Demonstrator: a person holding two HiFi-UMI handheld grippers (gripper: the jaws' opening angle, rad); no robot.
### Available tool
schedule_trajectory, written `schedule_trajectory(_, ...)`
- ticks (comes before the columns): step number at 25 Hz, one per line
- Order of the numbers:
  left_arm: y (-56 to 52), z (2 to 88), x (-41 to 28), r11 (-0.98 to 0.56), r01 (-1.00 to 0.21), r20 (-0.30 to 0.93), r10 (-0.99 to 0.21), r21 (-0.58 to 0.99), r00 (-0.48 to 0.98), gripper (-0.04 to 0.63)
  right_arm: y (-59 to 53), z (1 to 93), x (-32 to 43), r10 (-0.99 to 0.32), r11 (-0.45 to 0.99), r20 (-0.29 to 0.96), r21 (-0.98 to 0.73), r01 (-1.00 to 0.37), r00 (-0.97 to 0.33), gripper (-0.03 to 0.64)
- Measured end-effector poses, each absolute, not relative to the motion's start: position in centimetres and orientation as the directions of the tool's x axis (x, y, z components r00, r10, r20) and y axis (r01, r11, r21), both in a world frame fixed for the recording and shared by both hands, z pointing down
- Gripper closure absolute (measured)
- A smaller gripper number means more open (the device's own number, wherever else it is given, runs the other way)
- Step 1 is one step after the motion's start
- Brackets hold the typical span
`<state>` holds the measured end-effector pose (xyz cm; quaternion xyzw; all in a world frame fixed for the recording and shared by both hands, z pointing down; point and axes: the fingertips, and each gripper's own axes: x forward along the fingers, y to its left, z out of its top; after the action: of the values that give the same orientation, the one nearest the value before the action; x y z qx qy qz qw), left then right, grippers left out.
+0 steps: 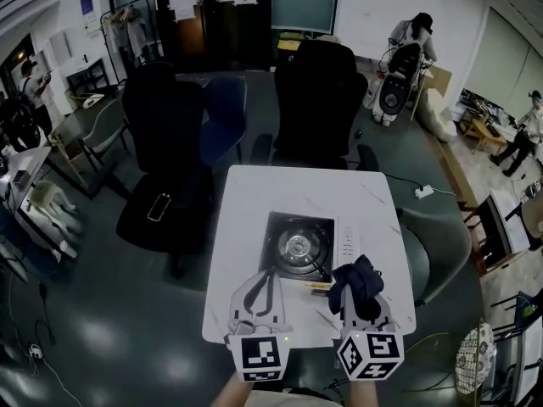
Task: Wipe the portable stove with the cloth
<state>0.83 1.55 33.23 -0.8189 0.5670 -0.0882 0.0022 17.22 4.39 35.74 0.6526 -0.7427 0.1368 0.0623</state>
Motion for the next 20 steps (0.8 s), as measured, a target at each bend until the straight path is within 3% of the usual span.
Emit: schedule_trajectory(20, -8.1, 36.7, 1.9, -0.383, -0.921, 0.227, -0.905, -0.073, 0.359, 0.573, -5.0, 38.9, 19.7, -0.927, 0.051, 0.365, -0.115, -0.992, -0.090, 0.541)
